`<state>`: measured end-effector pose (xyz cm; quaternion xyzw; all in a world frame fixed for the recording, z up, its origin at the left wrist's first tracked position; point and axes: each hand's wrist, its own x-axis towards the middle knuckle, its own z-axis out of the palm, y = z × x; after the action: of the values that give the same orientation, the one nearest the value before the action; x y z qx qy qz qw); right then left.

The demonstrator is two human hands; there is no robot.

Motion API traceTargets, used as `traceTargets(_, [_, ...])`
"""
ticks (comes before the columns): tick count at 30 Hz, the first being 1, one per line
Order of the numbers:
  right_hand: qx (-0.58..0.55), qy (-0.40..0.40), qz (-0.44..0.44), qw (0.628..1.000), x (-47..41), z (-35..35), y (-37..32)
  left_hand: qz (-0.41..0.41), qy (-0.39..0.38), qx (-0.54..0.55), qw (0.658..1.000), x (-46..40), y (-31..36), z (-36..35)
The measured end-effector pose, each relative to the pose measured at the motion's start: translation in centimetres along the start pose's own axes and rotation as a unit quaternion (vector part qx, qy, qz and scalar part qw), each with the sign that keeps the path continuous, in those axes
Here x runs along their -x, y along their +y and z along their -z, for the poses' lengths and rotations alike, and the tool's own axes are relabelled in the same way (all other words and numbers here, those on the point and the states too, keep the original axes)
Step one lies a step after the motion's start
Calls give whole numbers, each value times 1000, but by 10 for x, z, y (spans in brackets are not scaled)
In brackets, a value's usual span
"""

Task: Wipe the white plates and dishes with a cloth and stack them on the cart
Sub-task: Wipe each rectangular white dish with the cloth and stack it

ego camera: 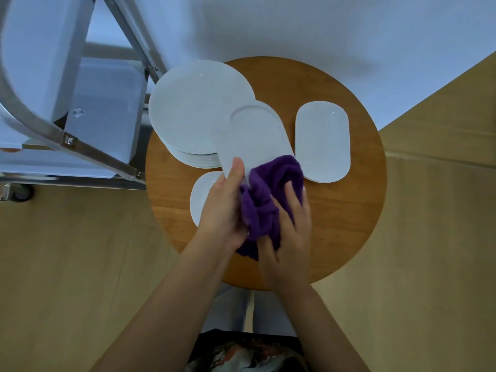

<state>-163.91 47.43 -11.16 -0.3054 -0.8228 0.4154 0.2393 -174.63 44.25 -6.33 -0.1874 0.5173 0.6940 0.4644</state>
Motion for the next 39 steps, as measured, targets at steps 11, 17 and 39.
traceTargets(11, [-127,26,-281,951,-67,95,82,13,-123,-76,989,-14,-5,-23])
traceTargets(17, [-190,140,-330,914,-97,129,109,-91,-15,-295,951,-39,-22,-70])
traceTargets(39, [-173,28,-377,909,-150,133,174,-80,144,-725,669,-197,-128,-201])
